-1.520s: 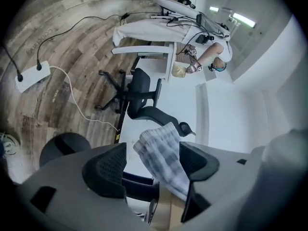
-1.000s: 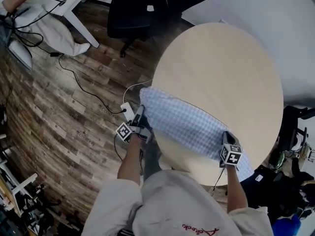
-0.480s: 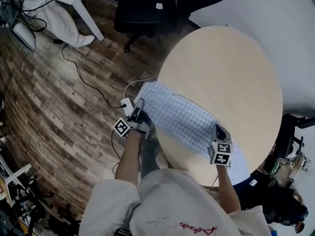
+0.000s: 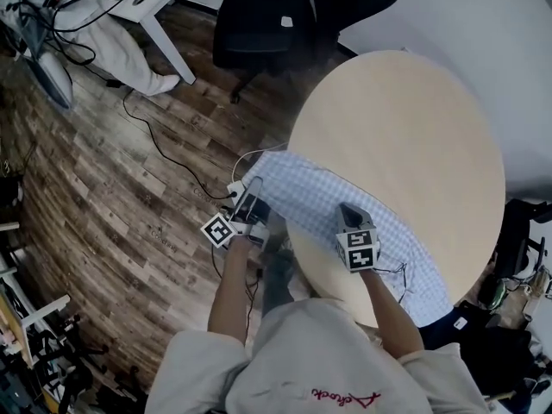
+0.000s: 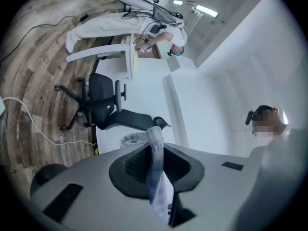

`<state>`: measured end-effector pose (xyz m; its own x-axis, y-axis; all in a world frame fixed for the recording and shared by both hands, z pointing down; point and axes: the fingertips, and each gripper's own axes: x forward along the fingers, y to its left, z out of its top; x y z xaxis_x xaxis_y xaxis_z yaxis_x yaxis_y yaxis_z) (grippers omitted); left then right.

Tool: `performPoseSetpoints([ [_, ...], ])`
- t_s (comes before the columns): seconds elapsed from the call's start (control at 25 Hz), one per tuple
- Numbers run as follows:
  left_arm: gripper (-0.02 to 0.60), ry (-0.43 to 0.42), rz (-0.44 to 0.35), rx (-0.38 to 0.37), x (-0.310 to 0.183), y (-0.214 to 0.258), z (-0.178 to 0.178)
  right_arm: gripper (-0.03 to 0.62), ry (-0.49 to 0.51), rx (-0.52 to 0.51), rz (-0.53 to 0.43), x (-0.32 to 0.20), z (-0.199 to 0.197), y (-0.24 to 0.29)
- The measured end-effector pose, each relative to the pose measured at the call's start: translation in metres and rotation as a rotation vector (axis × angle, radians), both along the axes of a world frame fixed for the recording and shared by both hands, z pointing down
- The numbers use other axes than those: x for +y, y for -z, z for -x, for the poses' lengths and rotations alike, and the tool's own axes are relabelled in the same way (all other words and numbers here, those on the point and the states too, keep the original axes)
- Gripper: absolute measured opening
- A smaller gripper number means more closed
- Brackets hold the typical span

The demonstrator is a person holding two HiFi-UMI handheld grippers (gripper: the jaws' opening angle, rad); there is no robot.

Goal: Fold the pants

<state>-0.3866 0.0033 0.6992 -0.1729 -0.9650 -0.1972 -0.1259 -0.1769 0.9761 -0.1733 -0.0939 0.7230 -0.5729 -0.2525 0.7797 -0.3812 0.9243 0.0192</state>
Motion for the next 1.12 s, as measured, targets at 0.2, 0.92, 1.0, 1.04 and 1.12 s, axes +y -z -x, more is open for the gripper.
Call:
performPoseSetpoints([
  [0.2,0.078,-0.041,0.036,-0.243,0.0,0.034,-0.013,0.029,0.0,-0.01,0.027,0.0,-0.005,-0.003],
  [0.92,0.079,-0.668,-0.059,-1.049,-0.075,0.152,-0.234,0.029,-0.404,-0.132,-0.028,-0.054,-0.16,0.05],
  [1.0,0.08,-0.804,-0.026,-1.187,-0.076,0.128,-0.287,0.029,-0.45,-0.131,-0.027,-0.055,-0.192,0.051],
  [1.04,0.08,-0.876,0.001,-1.259,-0.073,0.109,-0.313,0.029,-0.469,-0.13,-0.027,-0.054,-0.206,0.051],
  [1.12,0.09,-1.03,0.063,-1.355,-0.061,0.064,-0.357,0.029,-0.5,-0.132,-0.023,-0.051,-0.23,0.05],
])
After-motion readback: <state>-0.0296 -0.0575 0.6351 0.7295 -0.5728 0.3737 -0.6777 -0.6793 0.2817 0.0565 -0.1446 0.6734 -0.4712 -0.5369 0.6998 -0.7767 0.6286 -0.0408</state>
